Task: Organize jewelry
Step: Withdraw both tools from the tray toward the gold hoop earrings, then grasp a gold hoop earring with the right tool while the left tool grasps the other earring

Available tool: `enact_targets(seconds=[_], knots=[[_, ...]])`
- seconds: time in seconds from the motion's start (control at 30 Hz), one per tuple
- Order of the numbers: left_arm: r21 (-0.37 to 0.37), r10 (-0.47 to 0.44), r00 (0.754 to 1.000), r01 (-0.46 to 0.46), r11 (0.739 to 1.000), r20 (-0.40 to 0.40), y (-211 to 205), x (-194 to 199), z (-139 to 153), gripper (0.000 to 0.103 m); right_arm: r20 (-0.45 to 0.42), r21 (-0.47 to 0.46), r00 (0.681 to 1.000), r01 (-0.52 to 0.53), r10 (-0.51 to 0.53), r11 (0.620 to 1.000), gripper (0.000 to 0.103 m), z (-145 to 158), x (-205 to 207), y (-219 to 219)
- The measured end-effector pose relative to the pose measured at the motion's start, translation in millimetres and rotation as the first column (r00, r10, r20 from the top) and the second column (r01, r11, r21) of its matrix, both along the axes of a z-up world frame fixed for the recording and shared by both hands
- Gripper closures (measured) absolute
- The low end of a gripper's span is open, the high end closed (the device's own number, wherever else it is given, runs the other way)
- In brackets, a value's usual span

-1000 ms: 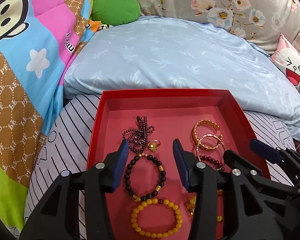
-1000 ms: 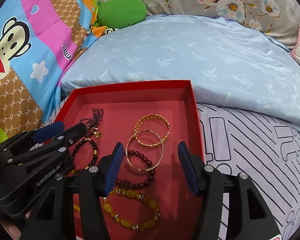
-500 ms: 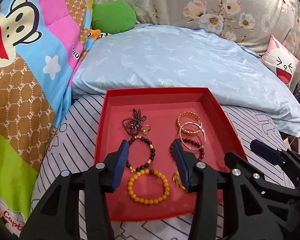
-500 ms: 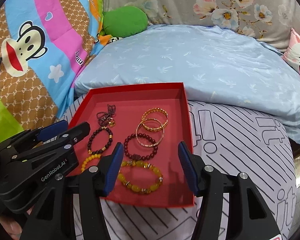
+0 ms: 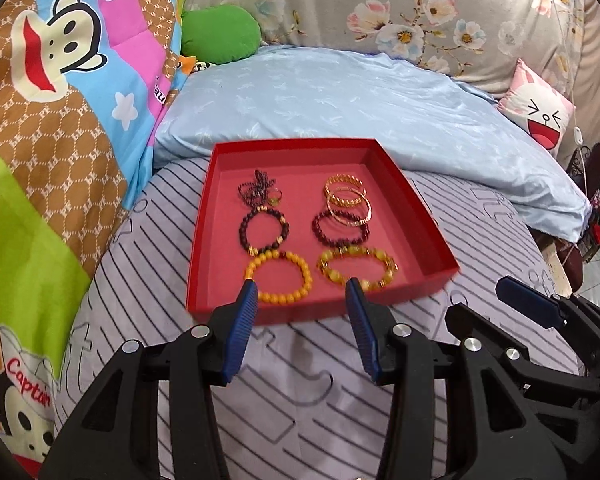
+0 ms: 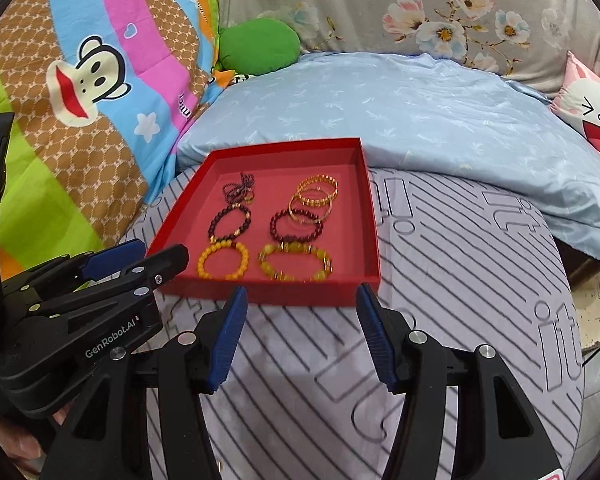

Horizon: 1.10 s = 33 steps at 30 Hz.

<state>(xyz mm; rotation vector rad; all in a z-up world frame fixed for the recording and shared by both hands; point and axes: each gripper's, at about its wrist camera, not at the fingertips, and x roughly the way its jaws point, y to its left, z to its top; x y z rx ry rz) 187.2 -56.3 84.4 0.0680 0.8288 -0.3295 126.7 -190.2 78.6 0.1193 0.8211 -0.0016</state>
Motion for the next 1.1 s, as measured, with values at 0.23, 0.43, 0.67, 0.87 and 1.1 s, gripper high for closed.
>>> enact_targets(seconds=[0.23,0.43,0.67,0.87,1.1], knots=[[0.019,-0.019,0.999,0.020,1.000,-0.030,4.2,-53.2,-18.8,0.060,-0.032,-0.014,0.999,-0.011,0.011,1.000,0.047,-15.7,-58.1,8.0],[0.026,-0.015,0.998,0.017,1.000,-0.060,13.3,-89.9,-36.3,0.060,-0.074,-0.028,0.997,-0.013,0.011,1.000,0.047,-35.0,-100.4,12.7],[0.019,0.024,0.994,-0.022,1.000,-0.107,32.6,-115.3,-57.0,0.060,-0.132,-0.017,0.991,0.001,-0.004,1.000,0.048,-61.9,-130.5,14.0],[0.033,0.046,0.991,-0.042,0.999,-0.128,45.1,-129.1,-71.1,0.059,-0.156,-0.005,0.988,0.010,-0.010,1.000,0.049,-74.0,-142.6,11.5],[0.042,0.058,0.987,-0.052,0.998,-0.151,52.7,-139.3,-82.3,0.059,-0.177,-0.009,0.984,-0.006,0.004,1.000,0.056,-85.3,-145.8,18.2]])
